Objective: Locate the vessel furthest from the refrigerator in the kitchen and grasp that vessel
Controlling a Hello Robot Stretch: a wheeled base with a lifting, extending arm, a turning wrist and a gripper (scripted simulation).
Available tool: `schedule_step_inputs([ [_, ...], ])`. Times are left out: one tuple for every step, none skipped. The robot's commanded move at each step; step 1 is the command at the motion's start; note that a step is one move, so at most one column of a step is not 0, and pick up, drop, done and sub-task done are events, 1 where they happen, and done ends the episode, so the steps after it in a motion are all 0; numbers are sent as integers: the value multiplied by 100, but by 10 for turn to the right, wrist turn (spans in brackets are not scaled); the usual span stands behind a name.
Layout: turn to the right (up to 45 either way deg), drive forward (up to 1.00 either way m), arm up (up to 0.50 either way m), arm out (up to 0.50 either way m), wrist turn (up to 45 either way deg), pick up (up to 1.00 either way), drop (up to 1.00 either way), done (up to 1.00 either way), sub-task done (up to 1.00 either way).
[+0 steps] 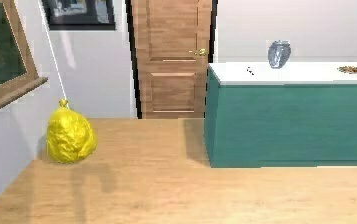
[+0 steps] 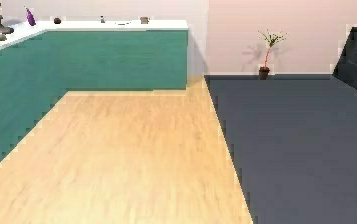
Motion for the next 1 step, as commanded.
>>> schedule_step_inputs([
  [270, 0, 0, 0, 0, 0, 0, 0, 0],
])
